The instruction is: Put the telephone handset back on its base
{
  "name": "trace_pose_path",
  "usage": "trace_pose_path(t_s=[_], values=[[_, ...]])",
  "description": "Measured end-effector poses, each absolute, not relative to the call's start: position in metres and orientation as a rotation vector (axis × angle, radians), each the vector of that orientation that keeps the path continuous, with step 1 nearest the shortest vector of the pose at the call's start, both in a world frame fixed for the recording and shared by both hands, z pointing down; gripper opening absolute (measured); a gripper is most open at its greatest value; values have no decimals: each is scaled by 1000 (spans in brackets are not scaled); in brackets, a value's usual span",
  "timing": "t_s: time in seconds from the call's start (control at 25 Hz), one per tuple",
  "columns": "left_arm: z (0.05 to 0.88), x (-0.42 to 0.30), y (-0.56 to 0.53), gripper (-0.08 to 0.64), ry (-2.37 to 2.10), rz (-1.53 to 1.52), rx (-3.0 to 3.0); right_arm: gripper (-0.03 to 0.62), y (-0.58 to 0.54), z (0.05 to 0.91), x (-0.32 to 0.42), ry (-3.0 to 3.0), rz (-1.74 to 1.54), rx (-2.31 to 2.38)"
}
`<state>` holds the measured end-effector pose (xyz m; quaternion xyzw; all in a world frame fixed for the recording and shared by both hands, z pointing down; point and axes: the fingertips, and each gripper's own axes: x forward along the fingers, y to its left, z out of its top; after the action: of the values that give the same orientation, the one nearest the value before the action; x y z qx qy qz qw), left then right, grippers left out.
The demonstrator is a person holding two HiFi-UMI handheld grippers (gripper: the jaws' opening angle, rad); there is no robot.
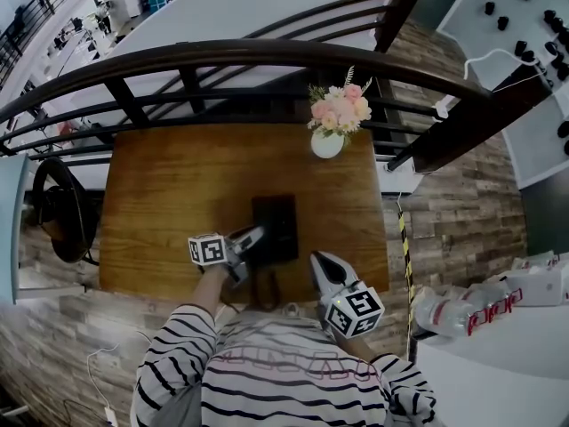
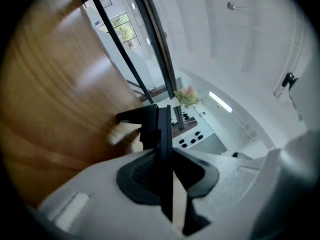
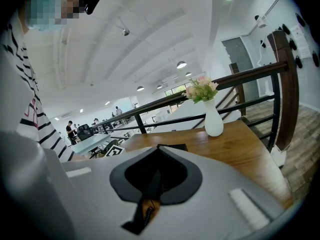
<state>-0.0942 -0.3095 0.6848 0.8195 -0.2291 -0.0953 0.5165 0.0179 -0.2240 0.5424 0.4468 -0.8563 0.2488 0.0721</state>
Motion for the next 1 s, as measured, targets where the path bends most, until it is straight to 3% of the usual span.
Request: trace_pose_path(t_s=[1.0], values=[[698,-103,-316,135,-704,-206,1905,0,-223,543,15,-2582,753,1323]])
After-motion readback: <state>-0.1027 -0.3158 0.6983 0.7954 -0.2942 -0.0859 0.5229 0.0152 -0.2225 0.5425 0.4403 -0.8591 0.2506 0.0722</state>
